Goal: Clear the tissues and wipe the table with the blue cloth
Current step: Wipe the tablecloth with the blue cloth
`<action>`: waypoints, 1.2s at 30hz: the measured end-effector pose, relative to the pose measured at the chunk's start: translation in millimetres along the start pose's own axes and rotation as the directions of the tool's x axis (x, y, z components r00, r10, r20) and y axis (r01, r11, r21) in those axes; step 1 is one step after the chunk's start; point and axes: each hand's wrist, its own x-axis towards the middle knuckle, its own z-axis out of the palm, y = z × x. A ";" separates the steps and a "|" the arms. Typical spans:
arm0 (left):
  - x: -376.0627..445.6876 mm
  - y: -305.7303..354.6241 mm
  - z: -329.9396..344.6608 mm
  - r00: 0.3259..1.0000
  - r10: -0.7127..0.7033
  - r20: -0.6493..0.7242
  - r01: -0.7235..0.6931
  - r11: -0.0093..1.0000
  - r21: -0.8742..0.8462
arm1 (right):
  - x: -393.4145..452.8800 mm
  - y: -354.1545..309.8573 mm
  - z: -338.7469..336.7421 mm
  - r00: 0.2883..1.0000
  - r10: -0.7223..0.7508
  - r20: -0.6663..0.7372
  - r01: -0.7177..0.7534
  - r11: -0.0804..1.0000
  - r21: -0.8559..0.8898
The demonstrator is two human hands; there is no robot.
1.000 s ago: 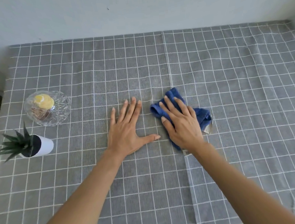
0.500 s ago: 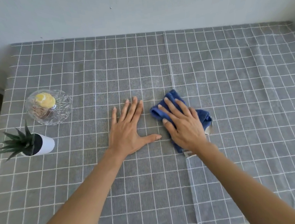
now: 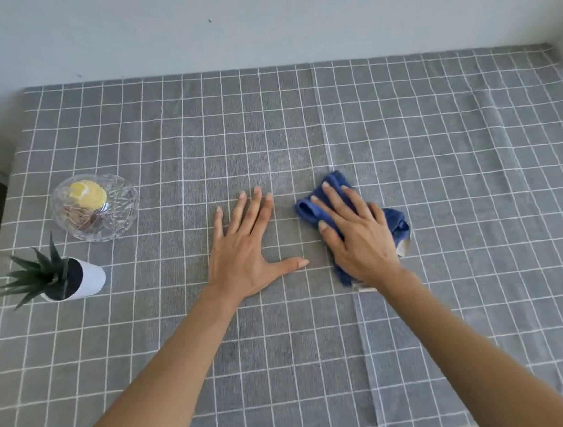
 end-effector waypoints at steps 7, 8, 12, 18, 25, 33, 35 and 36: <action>-0.4 -3.9 0.0 1.000 0.008 0.019 -0.007 1.000 -0.023 | 18.2 33.7 -4.6 0.947 0.307 -0.095 -0.291 0.944 0.154; -0.3 -5.3 0.0 1.000 0.005 0.015 -0.005 0.999 -0.043 | 18.4 31.3 -5.3 0.947 0.302 -0.111 -0.278 0.941 0.195; 13.7 -21.5 -4.5 0.995 -0.087 -0.042 0.079 0.985 -0.152 | 27.7 4.4 -12.9 0.935 0.266 -0.234 -0.150 0.896 0.418; 39.6 -64.7 -10.8 0.964 -0.254 -0.075 0.247 0.965 -0.090 | 60.8 -62.1 -2.9 0.988 0.029 -0.150 0.006 0.974 0.228; 37.1 -66.0 -7.8 0.958 -0.254 -0.132 0.240 0.964 -0.112 | 70.8 -33.6 7.9 0.997 0.036 -0.068 -0.031 0.997 0.069; 36.2 -64.7 -8.2 0.955 -0.266 -0.129 0.255 0.962 -0.100 | 84.0 -60.4 9.4 0.917 0.378 -0.124 -0.349 0.915 0.203; 35.8 -65.4 -7.9 0.955 -0.269 -0.128 0.257 0.961 -0.100 | 78.7 -88.9 14.1 0.980 0.170 -0.102 -0.148 0.970 0.191; 35.6 -65.4 -7.9 0.954 -0.269 -0.129 0.259 0.961 -0.094 | 74.7 -98.8 17.1 0.994 0.062 -0.086 -0.047 0.984 0.170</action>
